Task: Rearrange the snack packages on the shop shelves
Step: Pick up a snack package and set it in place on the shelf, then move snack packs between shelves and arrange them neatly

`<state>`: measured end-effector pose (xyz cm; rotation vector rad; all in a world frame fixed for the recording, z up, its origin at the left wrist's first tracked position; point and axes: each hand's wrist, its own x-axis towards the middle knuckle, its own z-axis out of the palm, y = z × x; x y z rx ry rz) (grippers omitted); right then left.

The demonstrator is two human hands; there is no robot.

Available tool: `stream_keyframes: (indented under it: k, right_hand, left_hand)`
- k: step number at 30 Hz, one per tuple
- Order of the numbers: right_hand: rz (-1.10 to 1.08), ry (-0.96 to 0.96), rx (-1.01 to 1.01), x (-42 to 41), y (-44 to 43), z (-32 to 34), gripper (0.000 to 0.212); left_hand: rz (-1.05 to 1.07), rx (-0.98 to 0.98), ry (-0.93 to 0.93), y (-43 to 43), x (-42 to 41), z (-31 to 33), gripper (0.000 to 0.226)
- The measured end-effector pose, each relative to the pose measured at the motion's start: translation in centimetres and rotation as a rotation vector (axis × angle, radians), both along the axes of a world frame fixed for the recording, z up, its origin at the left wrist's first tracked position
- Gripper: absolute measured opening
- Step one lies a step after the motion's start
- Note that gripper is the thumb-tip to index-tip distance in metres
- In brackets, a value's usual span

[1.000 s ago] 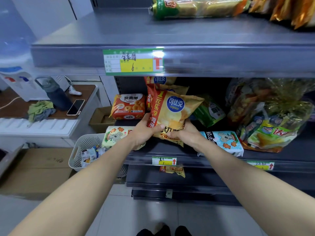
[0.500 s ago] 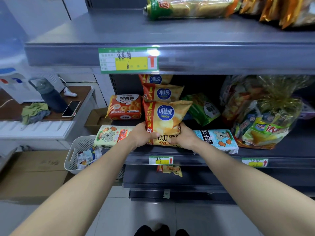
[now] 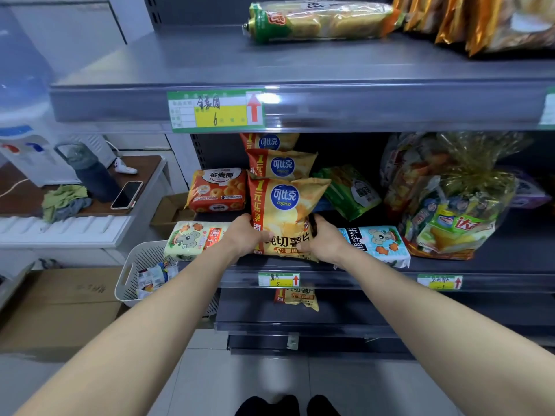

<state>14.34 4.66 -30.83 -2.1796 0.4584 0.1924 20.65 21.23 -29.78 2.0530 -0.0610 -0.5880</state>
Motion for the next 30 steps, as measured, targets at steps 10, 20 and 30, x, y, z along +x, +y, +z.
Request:
stream_keyframes:
  k: [10, 20, 30]
  right_hand:
    - [-0.016, -0.043, 0.009, -4.5, -1.4, 1.3, 0.074]
    - [-0.097, -0.137, 0.017, -9.5, -6.7, 3.0, 0.058]
    - [-0.124, -0.105, -0.021, -11.9, -11.2, 2.4, 0.054]
  left_hand:
    - [0.1, 0.12, -0.224, -0.6, -5.0, 1.6, 0.04]
    - [0.008, 0.047, -0.26, -6.0, -10.6, 4.4, 0.032]
    - [0.052, -0.197, 0.198, -13.0, -14.9, 3.1, 0.006]
